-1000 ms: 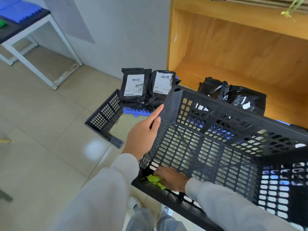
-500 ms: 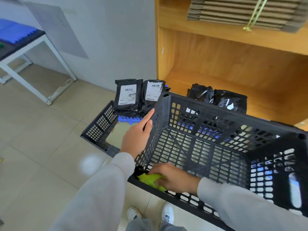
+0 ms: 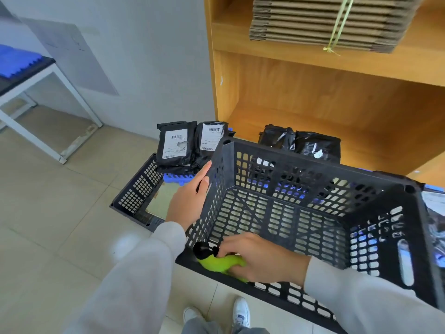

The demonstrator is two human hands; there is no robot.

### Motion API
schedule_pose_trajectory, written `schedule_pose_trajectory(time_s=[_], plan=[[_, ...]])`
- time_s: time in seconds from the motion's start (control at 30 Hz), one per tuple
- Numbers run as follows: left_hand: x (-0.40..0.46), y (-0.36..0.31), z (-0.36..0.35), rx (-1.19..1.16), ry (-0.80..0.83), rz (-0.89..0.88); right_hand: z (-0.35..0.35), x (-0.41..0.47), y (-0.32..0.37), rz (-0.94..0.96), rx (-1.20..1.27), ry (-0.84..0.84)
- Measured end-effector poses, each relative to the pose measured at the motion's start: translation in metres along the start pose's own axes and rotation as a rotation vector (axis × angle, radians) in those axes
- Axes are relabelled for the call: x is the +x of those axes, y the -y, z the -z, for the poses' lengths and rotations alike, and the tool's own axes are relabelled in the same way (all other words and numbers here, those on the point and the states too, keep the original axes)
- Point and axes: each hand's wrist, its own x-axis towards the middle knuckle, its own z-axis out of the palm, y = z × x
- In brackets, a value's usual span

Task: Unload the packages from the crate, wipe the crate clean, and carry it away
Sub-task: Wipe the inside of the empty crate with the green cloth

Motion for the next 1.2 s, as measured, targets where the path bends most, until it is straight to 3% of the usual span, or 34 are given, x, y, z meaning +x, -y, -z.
schedule_pose_trajectory(time_s=[0.5, 0.8, 1.2], plan=[[0.005, 0.004, -0.001, -0.021, 0.036, 0.024, -0.077, 0.033, -0.098, -0.206, -0.147, 0.333], [0.007, 0.005, -0.003, -0.019, 0.042, 0.037, -0.1, 0.035, -0.125, -0.352, -0.071, 0.37], [0.003, 0.011, -0.002, 0.002, 0.023, -0.032, -0.03, -0.007, -0.052, -0.289, -0.016, 0.208]])
